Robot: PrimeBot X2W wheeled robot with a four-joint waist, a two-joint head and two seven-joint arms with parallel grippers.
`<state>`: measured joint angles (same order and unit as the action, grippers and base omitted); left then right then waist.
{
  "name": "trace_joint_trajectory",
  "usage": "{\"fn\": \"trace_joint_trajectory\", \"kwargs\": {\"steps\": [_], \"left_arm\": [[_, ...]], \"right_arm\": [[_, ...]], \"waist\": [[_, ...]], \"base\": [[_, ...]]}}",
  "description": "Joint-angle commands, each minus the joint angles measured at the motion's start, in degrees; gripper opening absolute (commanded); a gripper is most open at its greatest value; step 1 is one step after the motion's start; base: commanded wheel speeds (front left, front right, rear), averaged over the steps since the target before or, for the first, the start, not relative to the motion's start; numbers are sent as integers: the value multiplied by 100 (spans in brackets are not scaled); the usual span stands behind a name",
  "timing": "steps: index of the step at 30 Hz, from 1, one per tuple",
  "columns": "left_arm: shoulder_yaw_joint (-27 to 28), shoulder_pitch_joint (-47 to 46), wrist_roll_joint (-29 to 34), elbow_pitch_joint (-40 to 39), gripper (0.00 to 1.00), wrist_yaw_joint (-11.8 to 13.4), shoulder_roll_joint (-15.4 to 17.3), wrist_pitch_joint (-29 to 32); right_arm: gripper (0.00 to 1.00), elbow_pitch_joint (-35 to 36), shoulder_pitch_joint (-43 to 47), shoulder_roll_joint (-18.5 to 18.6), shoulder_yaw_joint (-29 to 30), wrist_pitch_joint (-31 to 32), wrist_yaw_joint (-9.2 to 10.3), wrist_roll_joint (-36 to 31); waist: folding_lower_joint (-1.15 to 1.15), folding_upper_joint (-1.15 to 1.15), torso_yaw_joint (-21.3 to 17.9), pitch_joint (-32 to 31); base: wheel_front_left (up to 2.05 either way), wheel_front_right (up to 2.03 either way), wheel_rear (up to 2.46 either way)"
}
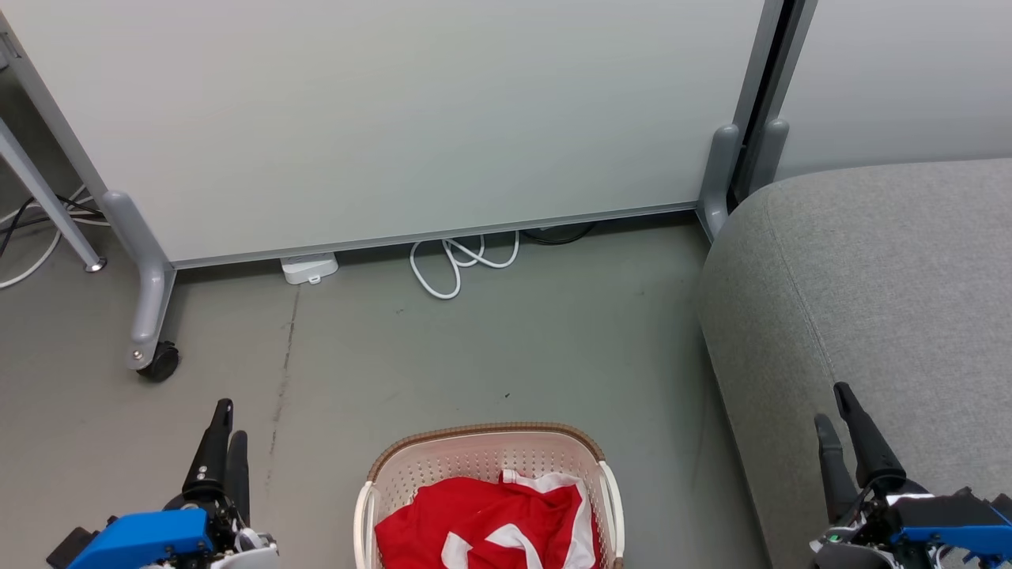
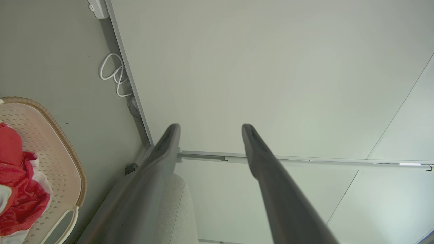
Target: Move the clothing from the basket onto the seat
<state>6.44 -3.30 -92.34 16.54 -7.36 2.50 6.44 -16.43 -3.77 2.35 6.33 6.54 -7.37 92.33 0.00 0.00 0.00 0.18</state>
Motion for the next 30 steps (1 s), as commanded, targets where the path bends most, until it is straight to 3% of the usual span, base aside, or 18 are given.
{"fn": "trace_joint_trajectory", "kwargs": {"steps": [1, 13, 23, 30], "left_arm": [[-16, -55, 23, -61, 100, 0, 9, -37], [-55, -82, 569, -217, 100, -3, 17, -380], [-75, -122, 1729, -382, 100, -1, 23, -630], [-205, -126, 2698, -510, 100, 136, 27, -790]], "right_arm": [[100, 48, -48, 6, -24, -37, -1, -20], [100, 156, -96, 16, -215, -382, -4, -605], [100, 307, -152, 23, -383, -634, -6, -1683], [100, 440, -188, 28, -558, -793, -7, -2607]], "waist": [[0, 0, 1, 4], [0, 0, 13, 23], [0, 0, 28, 47], [0, 0, 40, 60]], "base": [[0, 0, 0], [0, 0, 0], [0, 0, 0], [0, 0, 0]]}}
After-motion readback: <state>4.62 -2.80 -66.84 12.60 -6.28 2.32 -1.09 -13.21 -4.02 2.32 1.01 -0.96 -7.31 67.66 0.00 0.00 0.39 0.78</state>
